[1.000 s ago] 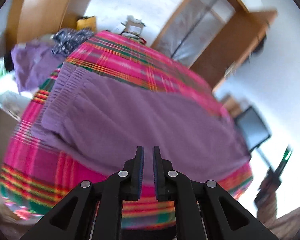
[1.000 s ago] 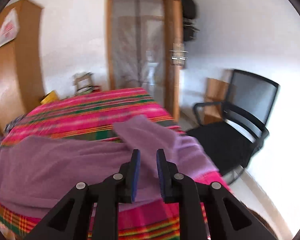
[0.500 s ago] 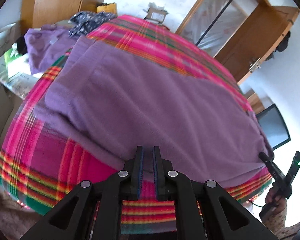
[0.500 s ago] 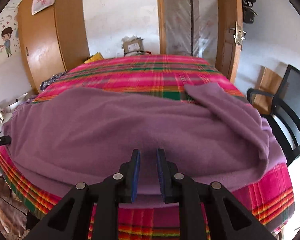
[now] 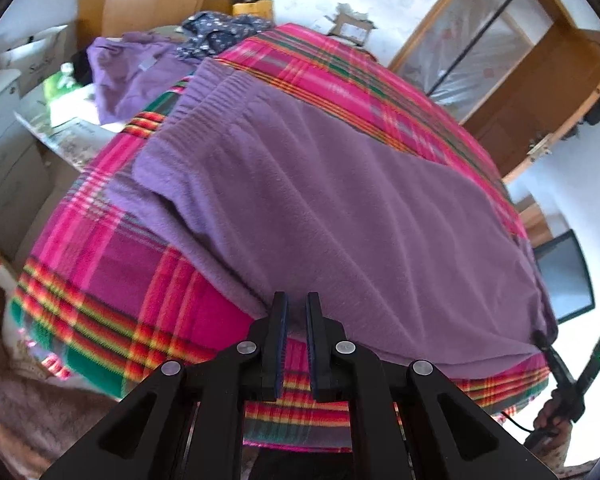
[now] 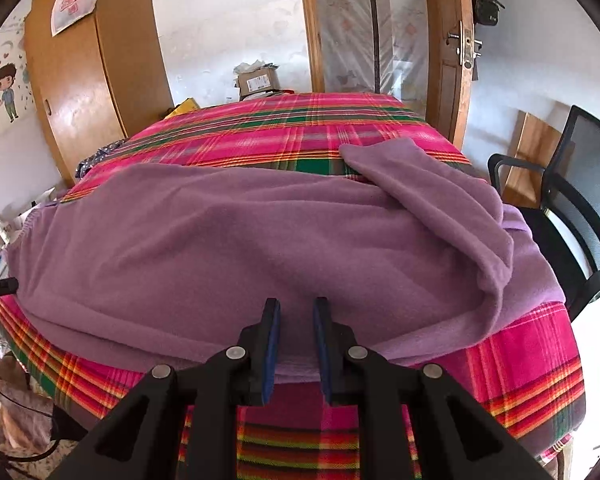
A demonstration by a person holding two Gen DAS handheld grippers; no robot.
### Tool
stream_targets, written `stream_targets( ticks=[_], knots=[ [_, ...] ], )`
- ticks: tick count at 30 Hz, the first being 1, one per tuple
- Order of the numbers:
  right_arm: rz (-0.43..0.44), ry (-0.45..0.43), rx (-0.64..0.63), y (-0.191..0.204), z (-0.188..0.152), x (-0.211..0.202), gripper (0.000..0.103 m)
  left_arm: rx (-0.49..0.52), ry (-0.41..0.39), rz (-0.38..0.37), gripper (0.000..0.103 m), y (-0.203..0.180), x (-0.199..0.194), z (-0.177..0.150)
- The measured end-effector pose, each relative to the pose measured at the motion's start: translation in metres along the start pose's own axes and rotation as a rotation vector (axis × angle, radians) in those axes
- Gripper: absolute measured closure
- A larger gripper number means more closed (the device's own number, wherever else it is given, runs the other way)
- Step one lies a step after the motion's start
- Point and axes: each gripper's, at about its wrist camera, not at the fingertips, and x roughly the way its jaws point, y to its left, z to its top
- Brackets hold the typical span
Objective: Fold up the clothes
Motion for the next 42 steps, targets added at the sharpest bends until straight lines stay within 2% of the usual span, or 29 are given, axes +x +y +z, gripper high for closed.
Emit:
stream_targets(
  ticks=[2,8,12,15,21,28,33,37,42],
  knots=[
    [0.001,-0.020,0.005,-0.006,0.005,-0.005,0.086,-0.006,-0.004,0.015,0.094,-0.004,-0.005,-0.001],
    [-0.048,-0.069,0.072,-0.042,0.025,-0.013,0.081,0.048,-0.105,-0.001,0.094,-0.040,-0.033,0.006],
    [-0.075,-0.083,0.069,-0.056,0.041,-0.007,0.078,0.127,-0.114,-0.060,0.094,-0.079,-0.027,0.019],
    [-0.067,-0.068,0.072,-0.065,0.058,0.005,0.069,0.220,-0.071,-0.100,0.094,-0.116,-0.010,0.024],
    [-0.072,-0.019,0.004,-0.062,0.083,0.031,0.069,0.366,0.046,-0.215,0.094,-0.187,0.032,0.028],
    [-0.092,0.059,-0.080,-0.052,0.096,0.059,0.069,0.486,0.155,-0.281,0.094,-0.246,0.074,0.025],
    [-0.119,0.106,-0.105,-0.051,0.102,0.072,0.069,0.504,0.210,-0.309,0.094,-0.263,0.094,0.022],
    [-0.112,0.185,-0.092,-0.056,0.104,0.087,0.069,0.511,0.236,-0.320,0.094,-0.270,0.104,0.019],
    [-0.123,0.207,-0.092,-0.057,0.105,0.091,0.069,0.504,0.261,-0.332,0.094,-0.276,0.115,0.017]
  ],
)
